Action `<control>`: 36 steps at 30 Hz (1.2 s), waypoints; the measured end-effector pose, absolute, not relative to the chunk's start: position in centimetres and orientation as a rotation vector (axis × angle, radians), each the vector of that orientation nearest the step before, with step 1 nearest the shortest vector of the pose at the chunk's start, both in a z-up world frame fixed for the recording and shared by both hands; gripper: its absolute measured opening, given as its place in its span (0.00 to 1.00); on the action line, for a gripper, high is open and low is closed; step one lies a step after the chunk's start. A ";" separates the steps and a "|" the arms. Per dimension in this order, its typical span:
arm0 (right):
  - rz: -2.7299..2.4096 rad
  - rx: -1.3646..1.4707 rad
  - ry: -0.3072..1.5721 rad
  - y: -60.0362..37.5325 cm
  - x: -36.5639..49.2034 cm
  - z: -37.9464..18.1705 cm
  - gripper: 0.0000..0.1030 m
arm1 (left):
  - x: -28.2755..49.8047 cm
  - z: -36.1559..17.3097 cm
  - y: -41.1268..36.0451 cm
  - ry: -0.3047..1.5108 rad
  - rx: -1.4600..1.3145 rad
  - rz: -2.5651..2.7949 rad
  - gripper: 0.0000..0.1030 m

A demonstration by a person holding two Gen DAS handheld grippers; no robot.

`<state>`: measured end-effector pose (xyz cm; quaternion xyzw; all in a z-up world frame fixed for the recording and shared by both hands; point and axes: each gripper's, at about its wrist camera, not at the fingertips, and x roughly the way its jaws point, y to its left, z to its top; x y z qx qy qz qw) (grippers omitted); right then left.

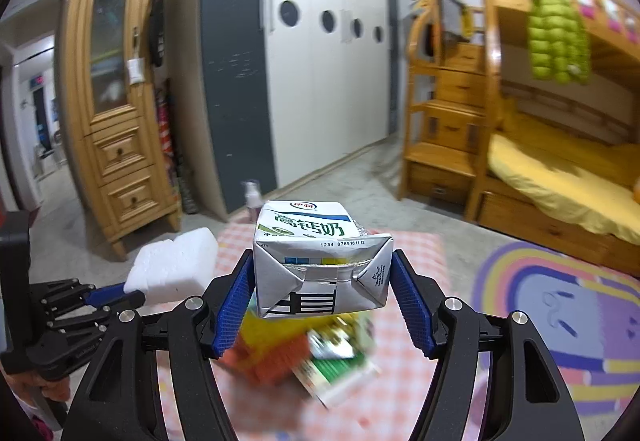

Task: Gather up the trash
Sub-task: 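Grasp the white milk carton with the right tool while the left tool holds the foam block, then carry the foam block and milk carton over the pink bin and open both tools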

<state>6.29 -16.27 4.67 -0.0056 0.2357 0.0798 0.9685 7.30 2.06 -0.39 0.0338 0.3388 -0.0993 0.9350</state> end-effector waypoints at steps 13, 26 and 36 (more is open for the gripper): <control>-0.219 0.088 0.523 -28.7 -5.4 1.0 0.65 | 3.0 -2.7 -12.7 0.736 0.210 -0.515 0.20; -0.461 0.183 0.633 -38.1 -7.9 -4.8 0.66 | 3.1 -7.7 -27.3 0.780 0.406 -0.729 0.20; -0.509 0.242 0.683 -42.0 -5.9 -8.2 0.66 | 5.2 -10.0 -32.9 0.794 0.465 -0.806 0.45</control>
